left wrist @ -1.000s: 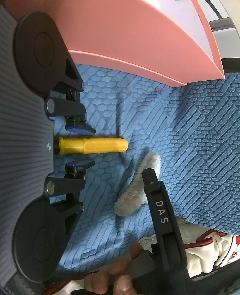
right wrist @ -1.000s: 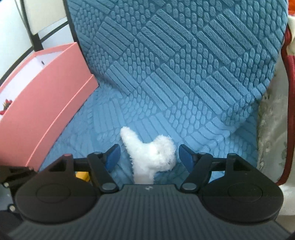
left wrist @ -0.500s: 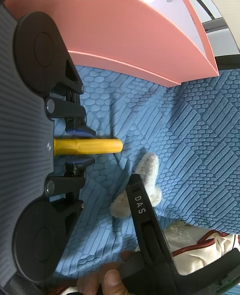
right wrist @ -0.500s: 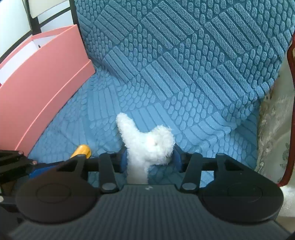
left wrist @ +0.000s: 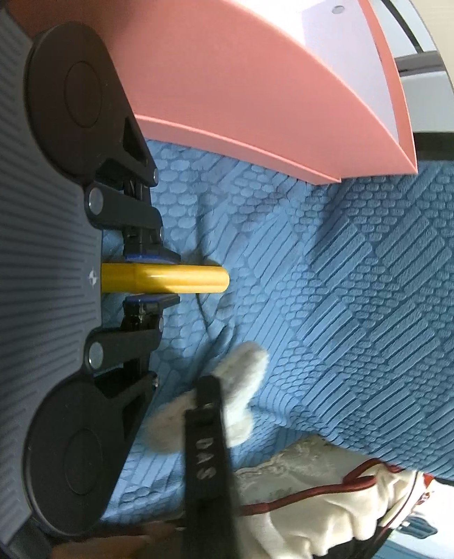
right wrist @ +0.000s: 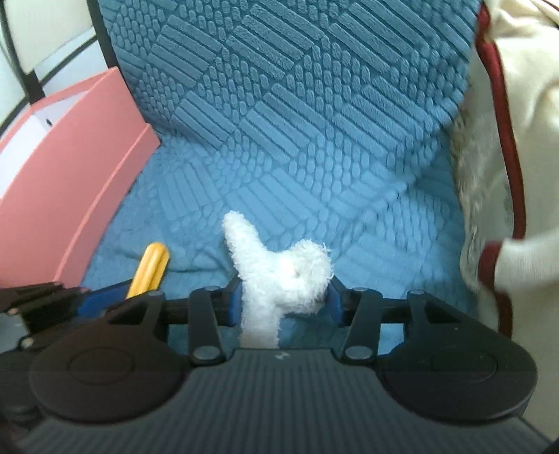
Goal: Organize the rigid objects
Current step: 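Carry the screwdriver and hair clip with both grippers over the pink box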
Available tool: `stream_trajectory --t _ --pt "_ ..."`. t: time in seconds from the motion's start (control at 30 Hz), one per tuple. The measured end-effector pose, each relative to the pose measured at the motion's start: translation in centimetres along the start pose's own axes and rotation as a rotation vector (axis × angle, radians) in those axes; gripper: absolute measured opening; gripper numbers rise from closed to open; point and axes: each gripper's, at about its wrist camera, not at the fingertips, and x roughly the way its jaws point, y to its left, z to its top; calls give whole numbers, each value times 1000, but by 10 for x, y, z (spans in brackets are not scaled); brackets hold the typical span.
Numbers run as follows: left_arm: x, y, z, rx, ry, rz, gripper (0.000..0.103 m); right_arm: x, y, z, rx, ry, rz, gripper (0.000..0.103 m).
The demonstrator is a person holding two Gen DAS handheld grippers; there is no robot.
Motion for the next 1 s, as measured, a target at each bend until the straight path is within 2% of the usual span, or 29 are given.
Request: stream_trajectory --t 0.13,0.37,0.7,1.0 --pt "-5 7 1 -35 5 -11 20 -6 9 -12 73 1 1 50" --pt "-22 11 0 -53 -6 -22 20 -21 22 -26 95 5 -37 50" --pt "-56 11 -5 -65 -15 -53 20 -52 36 -50 115 -26 -9 50" --pt "-76 8 -6 -54 -26 -59 20 -72 39 -48 106 -55 -20 50"
